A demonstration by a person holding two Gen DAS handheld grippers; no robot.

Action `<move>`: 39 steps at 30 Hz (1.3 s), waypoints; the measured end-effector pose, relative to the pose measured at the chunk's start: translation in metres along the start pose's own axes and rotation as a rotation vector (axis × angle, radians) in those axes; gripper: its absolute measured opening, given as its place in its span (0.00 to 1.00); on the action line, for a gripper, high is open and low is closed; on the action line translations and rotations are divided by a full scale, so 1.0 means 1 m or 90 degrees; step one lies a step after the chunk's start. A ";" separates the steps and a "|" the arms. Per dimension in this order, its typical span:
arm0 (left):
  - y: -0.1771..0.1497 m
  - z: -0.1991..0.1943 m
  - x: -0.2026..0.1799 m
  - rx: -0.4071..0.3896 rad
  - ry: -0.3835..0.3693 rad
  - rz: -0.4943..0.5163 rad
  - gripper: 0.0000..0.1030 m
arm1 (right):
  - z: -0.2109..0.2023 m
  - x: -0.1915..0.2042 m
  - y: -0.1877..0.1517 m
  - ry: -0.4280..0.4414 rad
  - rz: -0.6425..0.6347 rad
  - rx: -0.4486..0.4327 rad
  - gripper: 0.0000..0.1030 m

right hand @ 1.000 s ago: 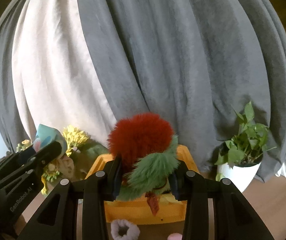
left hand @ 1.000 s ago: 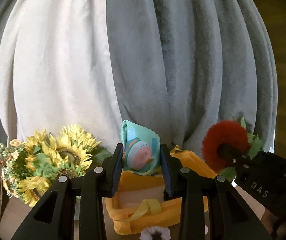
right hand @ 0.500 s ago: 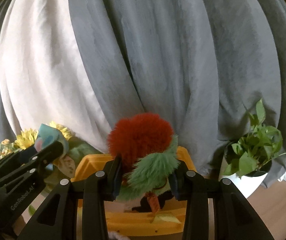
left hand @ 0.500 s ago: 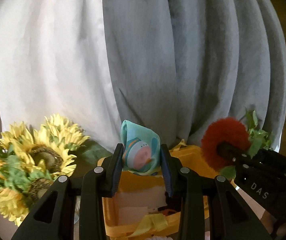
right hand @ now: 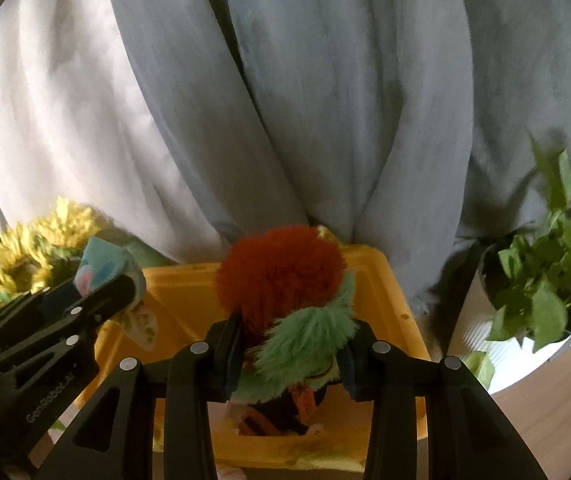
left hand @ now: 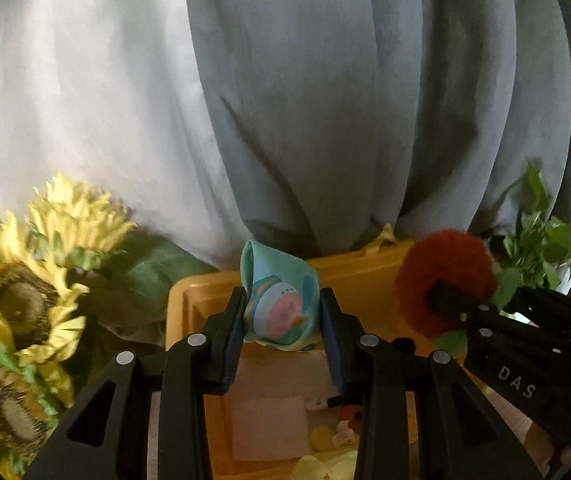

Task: Organize soft objects
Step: 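Open both tools to drop the teal and red toys into the crate, then move both open tools back from the crate toward the remaining items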

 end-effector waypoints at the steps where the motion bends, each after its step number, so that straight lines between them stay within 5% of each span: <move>1: -0.002 0.004 0.000 0.008 0.002 0.000 0.34 | 0.005 -0.001 -0.002 0.002 0.000 0.008 0.39; 11: -0.017 0.035 0.000 0.078 0.005 0.018 0.36 | 0.044 -0.006 -0.018 0.018 0.012 0.102 0.41; 16: -0.020 0.041 0.000 0.090 0.005 0.021 0.47 | 0.050 -0.009 -0.021 0.025 0.025 0.120 0.50; 24: -0.017 0.026 -0.003 0.077 0.006 0.026 0.64 | 0.038 -0.010 -0.015 0.018 0.029 0.099 0.55; 39: -0.011 -0.043 -0.019 0.012 -0.002 0.022 0.66 | -0.036 -0.019 0.002 -0.004 0.038 0.009 0.63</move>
Point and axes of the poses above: each gripper's, at about its wrist camera, not at the fingertips, and z roughly the way its jaws point, x to its left, y to its top, the point moved 8 cm from there along z, roughly the way its jaws point, and after that the axes turned 4 degrees about -z, right-handed, at the moved point
